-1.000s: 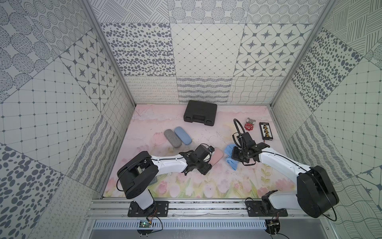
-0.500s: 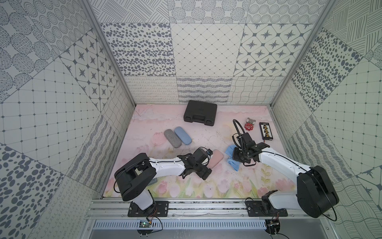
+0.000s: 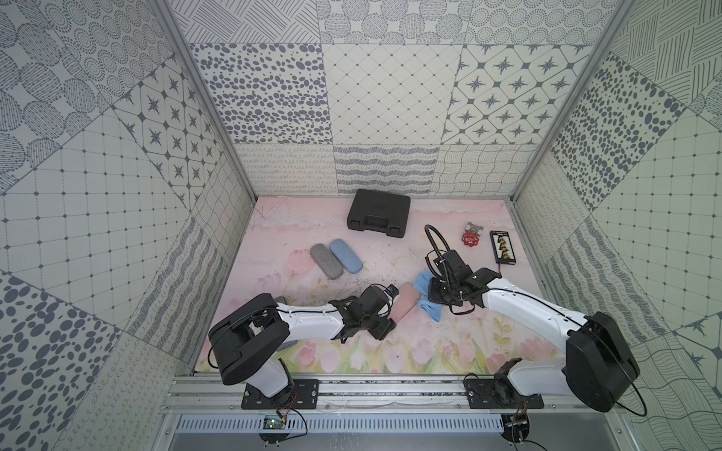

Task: Wipe the eyeglass case
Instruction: Wipe the dirt from the eyeglass case.

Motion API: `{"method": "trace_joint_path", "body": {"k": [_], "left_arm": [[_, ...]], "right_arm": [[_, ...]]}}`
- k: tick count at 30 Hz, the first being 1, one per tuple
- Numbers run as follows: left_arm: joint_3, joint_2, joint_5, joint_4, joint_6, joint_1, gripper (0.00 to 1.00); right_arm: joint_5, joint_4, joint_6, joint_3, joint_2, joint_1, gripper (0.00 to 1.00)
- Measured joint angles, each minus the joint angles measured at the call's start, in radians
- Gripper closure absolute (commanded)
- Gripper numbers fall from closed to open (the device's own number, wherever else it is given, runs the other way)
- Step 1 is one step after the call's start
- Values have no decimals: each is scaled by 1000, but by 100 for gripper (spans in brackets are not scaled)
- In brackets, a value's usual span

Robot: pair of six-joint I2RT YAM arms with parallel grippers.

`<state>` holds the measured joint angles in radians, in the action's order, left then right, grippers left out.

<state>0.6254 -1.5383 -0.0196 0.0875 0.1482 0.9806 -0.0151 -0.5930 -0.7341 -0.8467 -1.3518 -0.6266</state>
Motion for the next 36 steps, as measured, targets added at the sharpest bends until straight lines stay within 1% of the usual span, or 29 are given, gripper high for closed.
{"method": "trace_joint_path", "body": {"k": [4,7,10,12,14,16,18,19,20,22,24,25,27,29,32,34,36], "left_arm": [[-20,18,-1,7,-1,0,50],[-27,22,-3,13,-1,1,52],[-35,27,-8,20,-1,1,54],[-40,29,-9,27,-2,1,56],[-46,31,-10,36,-2,1,56],[-51,31,-10,44,-2,1,57],[-53,31,-10,50,-1,2,57],[-54,31,-9,52,-1,2,57],[-55,32,-9,54,-1,2,57],[-57,32,-10,59,0,3,57],[-59,32,-9,63,2,5,57],[-60,34,-10,63,3,6,57],[-64,40,-11,63,7,6,57],[-71,48,-16,63,14,6,57],[-82,61,-23,63,27,6,57],[-87,64,-26,66,32,6,58],[-89,65,-24,67,31,7,58]], "right_arm": [[-61,86,-97,-5,-33,-97,100],[-129,172,-166,-1,-97,-137,100],[-181,245,-210,25,-151,-129,100],[-222,274,-217,41,-163,-96,100],[-229,278,-197,44,-163,-51,100],[-188,240,-143,23,-167,2,100],[-80,155,-76,-39,-188,24,100],[-3,106,-36,-74,-201,28,100],[71,63,-5,-99,-209,25,100],[181,-18,57,-132,-206,10,100],[220,-72,95,-152,-188,-19,100],[217,-92,101,-161,-174,-39,100],[166,-95,88,-169,-142,-77,100],[76,-58,45,-155,-115,-108,100],[-91,87,-68,-59,-91,-139,100],[-177,150,-121,12,-104,-136,100],[-223,161,-128,43,-127,-103,100]]}}
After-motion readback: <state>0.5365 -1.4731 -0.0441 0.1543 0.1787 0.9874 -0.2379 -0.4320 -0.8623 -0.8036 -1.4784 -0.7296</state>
